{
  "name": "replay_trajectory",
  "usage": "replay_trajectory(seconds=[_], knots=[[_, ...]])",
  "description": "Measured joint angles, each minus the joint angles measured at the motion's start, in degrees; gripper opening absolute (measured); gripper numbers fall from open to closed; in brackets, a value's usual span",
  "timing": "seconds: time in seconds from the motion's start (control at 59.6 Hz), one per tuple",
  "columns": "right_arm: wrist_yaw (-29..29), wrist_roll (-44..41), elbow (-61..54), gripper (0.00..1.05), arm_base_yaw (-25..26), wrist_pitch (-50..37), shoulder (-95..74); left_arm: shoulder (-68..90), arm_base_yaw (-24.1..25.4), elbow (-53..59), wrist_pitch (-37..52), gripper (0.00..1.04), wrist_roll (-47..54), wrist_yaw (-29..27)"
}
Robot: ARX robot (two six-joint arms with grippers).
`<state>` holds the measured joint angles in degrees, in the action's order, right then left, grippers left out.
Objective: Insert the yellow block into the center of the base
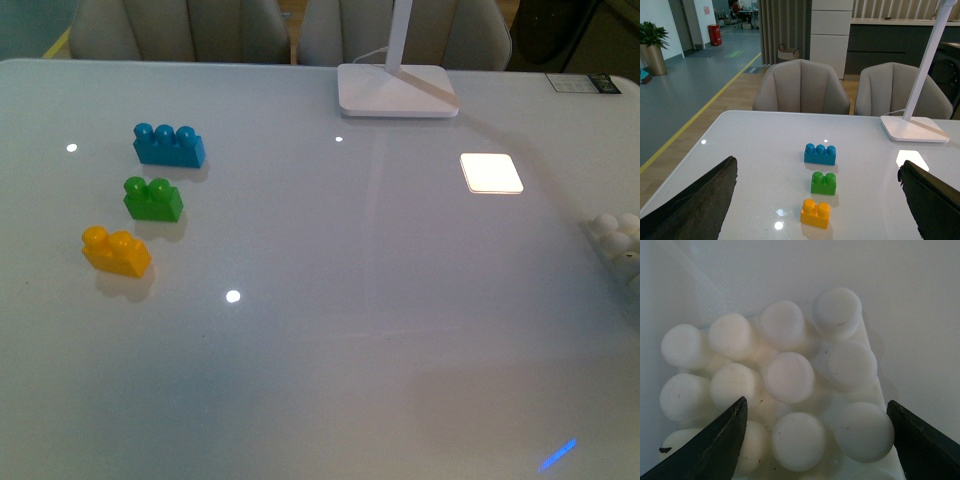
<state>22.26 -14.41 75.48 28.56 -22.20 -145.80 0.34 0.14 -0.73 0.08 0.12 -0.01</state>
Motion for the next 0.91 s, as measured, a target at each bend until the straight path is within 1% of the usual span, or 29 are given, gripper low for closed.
replay_trajectory(seconds=[0.067, 0.168, 0.302, 0.403, 0.537, 0.604, 0.755, 0.906], knots=[[-0.7, 0.5, -1.9, 0.77, -1.2, -1.0, 0.7, 0.0, 0.0, 0.0, 0.0, 0.97, 0.0, 0.0], [-3.3, 2.1, -4.9, 0.77, -4.0, -2.9, 1.9, 0.0, 0.0, 0.0, 0.0, 0.97, 0.0, 0.0], [-6.5, 6.8, -6.8, 0.77, -9.3, -3.0, 2.6, 0.0, 0.0, 0.0, 0.0, 0.97, 0.0, 0.0], [-10.0, 10.1, -6.6, 0.77, -13.9, -1.6, 2.7, 0.0, 0.0, 0.0, 0.0, 0.97, 0.0, 0.0], [-12.7, 13.1, -5.7, 0.78, -17.7, -0.3, 2.8, 0.0, 0.0, 0.0, 0.0, 0.97, 0.0, 0.0], [-14.3, 15.0, -5.1, 0.79, -20.3, 0.7, 2.8, 0.0, 0.0, 0.0, 0.0, 0.97, 0.0, 0.0], [-16.7, 17.8, -4.1, 0.79, -25.0, 2.2, 2.8, 0.0, 0.0, 0.0, 0.0, 0.97, 0.0, 0.0], [-18.8, 21.1, -3.5, 0.79, -31.3, 3.4, 2.8, 0.0, 0.0, 0.0, 0.0, 0.97, 0.0, 0.0]])
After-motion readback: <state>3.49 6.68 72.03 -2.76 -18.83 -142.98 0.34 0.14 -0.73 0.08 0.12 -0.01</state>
